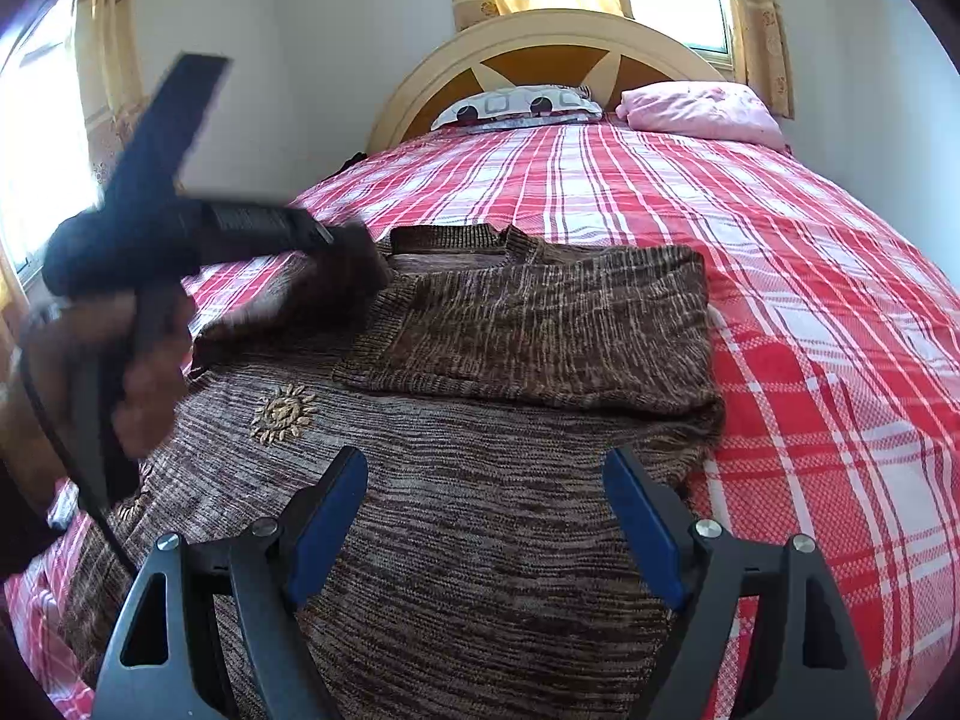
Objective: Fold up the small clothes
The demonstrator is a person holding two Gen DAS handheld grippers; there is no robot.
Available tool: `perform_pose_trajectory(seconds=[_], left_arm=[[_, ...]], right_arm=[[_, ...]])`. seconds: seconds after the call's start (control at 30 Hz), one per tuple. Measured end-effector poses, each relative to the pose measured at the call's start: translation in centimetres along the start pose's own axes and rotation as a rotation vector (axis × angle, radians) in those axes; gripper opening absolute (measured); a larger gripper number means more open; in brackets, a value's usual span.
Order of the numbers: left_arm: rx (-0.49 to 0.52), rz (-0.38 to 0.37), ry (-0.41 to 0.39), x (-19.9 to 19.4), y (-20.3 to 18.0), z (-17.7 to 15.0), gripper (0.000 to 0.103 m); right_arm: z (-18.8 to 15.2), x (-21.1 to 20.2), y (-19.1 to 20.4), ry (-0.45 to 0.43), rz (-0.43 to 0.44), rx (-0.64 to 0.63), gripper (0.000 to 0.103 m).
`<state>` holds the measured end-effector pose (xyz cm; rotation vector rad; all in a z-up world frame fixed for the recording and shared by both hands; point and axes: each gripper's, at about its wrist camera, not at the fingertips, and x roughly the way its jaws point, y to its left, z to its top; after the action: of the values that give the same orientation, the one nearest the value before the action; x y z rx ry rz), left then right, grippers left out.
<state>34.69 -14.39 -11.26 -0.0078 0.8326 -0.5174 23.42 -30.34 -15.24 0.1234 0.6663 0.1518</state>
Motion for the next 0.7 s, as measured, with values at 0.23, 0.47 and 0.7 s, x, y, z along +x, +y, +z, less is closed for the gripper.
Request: perform_pose_trajectory(seconds=[0.23,0.47,0.7], left_arm=[[0.097,0.137,-0.120,-5.1,2.4,-2.1,0.080],[0.036,0.510,-0.068,-5.7,13.0,-4.8,0.085],[-0.156,0.465,0.018,-3.8,18.6,-6.8,0.087]], right_arm=[[-0.4,0.2,-0.6,0.011,0.009,0.018,0.082],[0.5,0.3,0.2,0.053,0.007,-0.010,0.082],[6.4,4.3,5.3,0.139,0.021,-0.167,0.080]])
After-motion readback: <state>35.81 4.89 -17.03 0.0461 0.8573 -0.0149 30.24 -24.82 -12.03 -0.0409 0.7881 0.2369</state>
